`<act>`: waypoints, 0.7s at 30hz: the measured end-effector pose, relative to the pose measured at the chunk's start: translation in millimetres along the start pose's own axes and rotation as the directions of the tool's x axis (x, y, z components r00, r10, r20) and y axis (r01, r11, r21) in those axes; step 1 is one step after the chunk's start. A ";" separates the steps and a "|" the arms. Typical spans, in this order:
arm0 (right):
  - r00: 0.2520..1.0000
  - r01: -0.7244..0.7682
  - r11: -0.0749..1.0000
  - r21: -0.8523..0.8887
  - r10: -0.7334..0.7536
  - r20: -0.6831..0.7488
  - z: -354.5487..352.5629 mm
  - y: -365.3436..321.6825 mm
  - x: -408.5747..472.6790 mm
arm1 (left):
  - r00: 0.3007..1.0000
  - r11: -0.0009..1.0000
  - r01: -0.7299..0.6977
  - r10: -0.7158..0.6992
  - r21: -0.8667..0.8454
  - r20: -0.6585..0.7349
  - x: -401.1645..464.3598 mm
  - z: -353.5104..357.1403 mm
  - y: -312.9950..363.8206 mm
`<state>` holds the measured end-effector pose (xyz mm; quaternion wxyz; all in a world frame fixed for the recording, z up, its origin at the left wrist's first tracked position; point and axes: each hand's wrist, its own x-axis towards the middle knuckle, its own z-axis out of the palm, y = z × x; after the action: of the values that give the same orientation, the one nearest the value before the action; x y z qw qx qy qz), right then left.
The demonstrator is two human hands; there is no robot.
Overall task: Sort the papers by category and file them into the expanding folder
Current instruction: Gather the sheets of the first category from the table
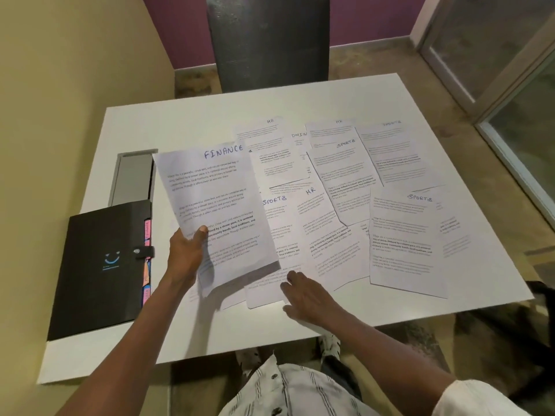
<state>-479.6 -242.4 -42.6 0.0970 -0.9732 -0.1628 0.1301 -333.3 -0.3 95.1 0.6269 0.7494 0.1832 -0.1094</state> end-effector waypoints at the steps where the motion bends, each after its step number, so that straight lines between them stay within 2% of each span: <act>1: 1.000 -0.022 1.000 0.011 0.022 -0.006 -2.8 -2.1 4.4 | 1.000 1.000 0.005 -0.005 0.004 -0.001 -0.9 0.5 -1.6; 2: 0.999 -0.038 0.999 0.033 0.039 -0.029 -5.1 -2.9 9.1 | 1.000 1.000 0.008 -0.008 0.010 -0.004 -1.4 0.6 -2.8; 7: 0.990 -0.125 0.987 0.102 0.117 0.074 -21.4 1.7 29.5 | 1.000 1.000 0.007 -0.007 0.024 -0.004 -4.3 1.9 -1.1; 12: 0.998 -0.048 0.995 0.084 0.045 0.041 -33.1 15.1 34.9 | 1.000 1.000 0.018 -0.018 0.012 -0.003 -5.9 2.4 1.6; 16: 0.995 0.089 0.993 -0.075 -0.085 0.052 -32.8 17.3 29.6 | 1.000 1.000 0.018 -0.018 0.010 -0.003 -4.5 4.2 2.3; 18: 0.994 0.083 0.987 -0.135 -0.072 0.081 -30.7 15.4 29.3 | 1.000 1.000 0.022 -0.022 0.014 0.001 -3.9 5.8 1.6; 21: 0.997 0.070 0.982 -0.177 -0.064 0.043 -29.8 9.9 32.2 | 0.999 0.999 0.029 -0.030 0.020 0.015 -3.1 8.7 1.1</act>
<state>-438.9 -244.9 -23.8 0.0109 -0.9694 -0.2082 0.1298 -335.1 -9.4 95.7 0.6191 0.7519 0.1882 -0.1264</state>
